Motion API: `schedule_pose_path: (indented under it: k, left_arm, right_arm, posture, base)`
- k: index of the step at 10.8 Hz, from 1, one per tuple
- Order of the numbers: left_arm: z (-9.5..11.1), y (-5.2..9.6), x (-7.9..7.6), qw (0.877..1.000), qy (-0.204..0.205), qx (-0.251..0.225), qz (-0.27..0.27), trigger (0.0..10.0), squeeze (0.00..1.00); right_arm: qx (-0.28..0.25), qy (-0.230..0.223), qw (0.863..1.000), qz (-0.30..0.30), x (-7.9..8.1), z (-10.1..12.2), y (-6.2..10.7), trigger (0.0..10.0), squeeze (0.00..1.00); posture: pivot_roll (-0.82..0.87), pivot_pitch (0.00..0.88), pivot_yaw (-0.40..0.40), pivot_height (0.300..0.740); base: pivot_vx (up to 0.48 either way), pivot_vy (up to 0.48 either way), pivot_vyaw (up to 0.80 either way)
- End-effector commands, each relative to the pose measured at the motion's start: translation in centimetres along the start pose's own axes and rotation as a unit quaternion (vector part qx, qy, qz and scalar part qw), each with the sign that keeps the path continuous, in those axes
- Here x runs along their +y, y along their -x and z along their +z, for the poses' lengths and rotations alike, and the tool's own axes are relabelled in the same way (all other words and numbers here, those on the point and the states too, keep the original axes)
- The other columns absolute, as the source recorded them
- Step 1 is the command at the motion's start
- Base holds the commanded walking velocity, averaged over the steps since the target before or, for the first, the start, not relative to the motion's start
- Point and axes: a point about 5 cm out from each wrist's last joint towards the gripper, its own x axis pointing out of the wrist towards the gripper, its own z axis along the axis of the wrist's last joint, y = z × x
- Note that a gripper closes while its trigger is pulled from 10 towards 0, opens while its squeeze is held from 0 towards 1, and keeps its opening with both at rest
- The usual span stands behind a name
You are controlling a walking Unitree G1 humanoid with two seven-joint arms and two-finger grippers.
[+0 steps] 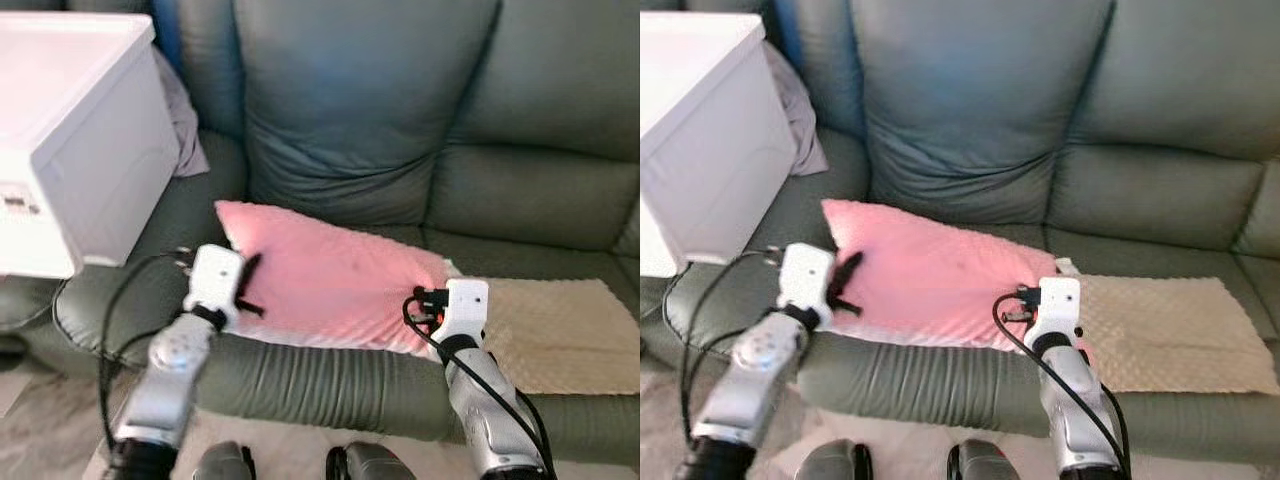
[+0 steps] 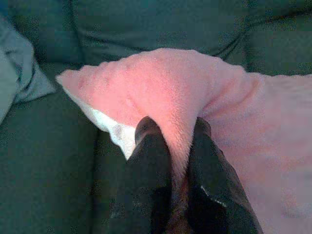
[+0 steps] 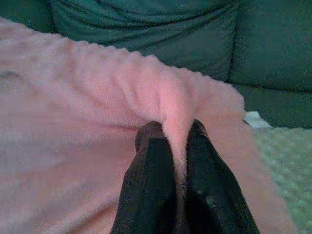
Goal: Move the pillow to the sofa
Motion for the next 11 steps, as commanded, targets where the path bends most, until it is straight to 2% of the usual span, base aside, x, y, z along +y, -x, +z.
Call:
schedule_pose_path:
  k: [1,4,9,11]
  left_arm:
    - [0.35,-0.28,0.51,1.0,-0.004,-0.007,0.009,10.0,0.0]
    - [0.41,-0.63,0.05,1.0,-0.002,-0.011,0.005,10.0,0.0]
    - [-0.09,-0.36,-0.11,1.0,-0.013,-0.009,0.026,10.0,0.0]
    - [-0.11,-0.26,-0.4,1.0,-0.012,-0.01,0.026,10.0,0.0]
  right_arm:
    - [-0.012,-0.001,1.0,-0.006,-0.45,0.8,0.0,10.0,0.0]
    - [-0.016,0.003,1.0,0.0,-0.09,1.03,0.0,10.0,0.0]
    - [-0.014,0.004,1.0,0.009,0.21,0.91,-0.01,10.0,0.0]
    - [-0.018,0.0,1.0,0.008,0.15,1.08,-0.09,10.0,0.0]
  posture:
    - [-0.07,0.151,-0.038,0.74]
    - [-0.09,0.157,-0.041,0.73]
    - [-0.08,0.154,-0.047,0.635]
    - [-0.08,0.154,-0.048,0.625]
  base:
    - [0.0,0.0,0.0]
    - [0.0,0.0,0.0]
    - [0.0,0.0,0.0]
    - [0.0,0.0,0.0]
